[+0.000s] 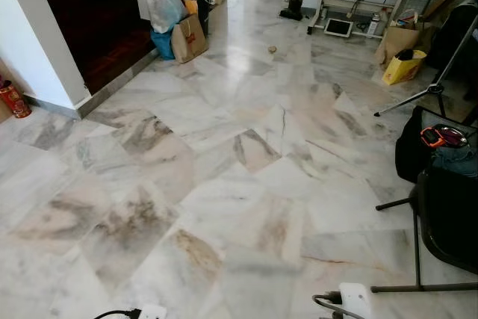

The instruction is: Hang keys on a hook

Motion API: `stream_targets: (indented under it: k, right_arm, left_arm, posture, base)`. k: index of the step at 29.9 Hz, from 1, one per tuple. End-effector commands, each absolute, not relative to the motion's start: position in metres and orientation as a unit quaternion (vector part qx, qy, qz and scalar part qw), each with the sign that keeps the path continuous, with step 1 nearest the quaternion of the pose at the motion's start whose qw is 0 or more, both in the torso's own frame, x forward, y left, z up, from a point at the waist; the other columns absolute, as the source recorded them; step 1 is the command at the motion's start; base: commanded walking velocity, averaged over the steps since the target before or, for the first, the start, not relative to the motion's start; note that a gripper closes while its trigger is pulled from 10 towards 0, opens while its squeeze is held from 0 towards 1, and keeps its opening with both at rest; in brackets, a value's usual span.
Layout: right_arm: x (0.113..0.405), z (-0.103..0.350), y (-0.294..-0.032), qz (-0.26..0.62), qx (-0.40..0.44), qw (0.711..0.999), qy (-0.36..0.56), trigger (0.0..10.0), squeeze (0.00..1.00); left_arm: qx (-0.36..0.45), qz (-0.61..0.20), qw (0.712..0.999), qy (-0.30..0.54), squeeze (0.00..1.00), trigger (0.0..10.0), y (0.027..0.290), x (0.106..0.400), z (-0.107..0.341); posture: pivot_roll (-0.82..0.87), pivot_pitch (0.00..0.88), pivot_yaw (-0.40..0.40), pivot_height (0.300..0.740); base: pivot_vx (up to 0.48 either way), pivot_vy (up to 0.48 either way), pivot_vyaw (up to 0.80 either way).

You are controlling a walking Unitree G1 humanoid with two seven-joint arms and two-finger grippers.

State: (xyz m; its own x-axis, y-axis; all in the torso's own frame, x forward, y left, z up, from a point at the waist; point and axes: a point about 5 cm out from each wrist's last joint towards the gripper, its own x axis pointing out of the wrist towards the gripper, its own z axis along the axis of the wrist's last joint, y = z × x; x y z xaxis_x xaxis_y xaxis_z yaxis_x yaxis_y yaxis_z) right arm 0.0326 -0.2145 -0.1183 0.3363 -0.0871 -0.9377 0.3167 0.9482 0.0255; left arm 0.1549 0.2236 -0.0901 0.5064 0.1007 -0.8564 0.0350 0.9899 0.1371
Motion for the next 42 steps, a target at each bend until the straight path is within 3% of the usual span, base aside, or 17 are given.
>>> stream_targets:
  k: [1,14,21,24,25,27,29,36,42]
  right_arm:
    - [0.032,-0.119,-0.212,-0.125,0.118,0.808,0.564,10.0,0.0]
    - [0.032,-0.119,-0.209,-0.126,0.132,0.813,0.553,10.0,0.0]
    - [0.041,-0.115,-0.21,-0.118,0.077,0.844,0.518,10.0,0.0]
    - [0.042,-0.114,-0.21,-0.135,0.096,0.852,0.497,10.0,0.0]
    - [0.096,-0.103,-0.21,-0.118,0.101,0.891,0.426,10.0,0.0]
    - [0.185,-0.07,-0.208,-0.082,0.091,0.938,0.323,10.0,0.0]
    - [0.235,-0.042,-0.205,-0.046,0.089,0.958,0.269,10.0,0.0]
    - [0.261,-0.024,-0.183,0.006,0.106,0.97,0.219,10.0,0.0]
    - [0.26,-0.026,-0.179,0.004,0.095,0.969,0.229,10.0,0.0]
  left_arm:
    - [0.068,0.018,0.863,0.5,0.0,10.0,0.224,0.153,-0.091]
    - [0.055,0.034,0.869,0.491,0.0,10.0,0.227,0.153,-0.09]
    - [0.039,0.033,0.877,0.477,0.0,10.0,0.228,0.151,-0.089]
    - [0.037,0.035,0.876,0.48,0.0,10.0,0.228,0.149,-0.09]
    - [0.035,0.036,0.875,0.481,0.0,10.0,0.229,0.147,-0.091]
    - [0.035,0.037,0.874,0.483,0.0,10.0,0.229,0.145,-0.091]
    - [0.034,0.036,0.874,0.483,0.0,10.0,0.229,0.143,-0.092]
    - [0.026,0.04,0.879,0.474,0.0,10.0,0.227,0.14,-0.093]
    - [0.026,0.053,0.889,0.455,0.0,10.0,0.224,0.14,-0.092]
  posture:
    - [0.01,0.0,-0.042,0.74]
    - [0.06,0.0,-0.026,0.74]
    - [0.07,0.0,0.0,0.74]
    - [0.07,0.0,0.01,0.74]
    - [0.06,0.0,0.012,0.74]
    - [0.06,0.0,0.015,0.74]
    - [0.06,0.0,0.012,0.74]
    - [0.06,0.0,-0.003,0.74]
    - [0.06,0.0,-0.033,0.74]
  base:
    - [0.0,0.0,0.0]
    - [0.0,0.0,0.0]
    - [0.0,0.0,0.0]
    - [0.0,0.0,0.0]
    - [0.0,0.0,0.0]
    - [0.0,0.0,0.0]
    - [0.0,0.0,0.0]
    - [0.0,0.0,0.0]
    - [0.0,0.0,0.0]
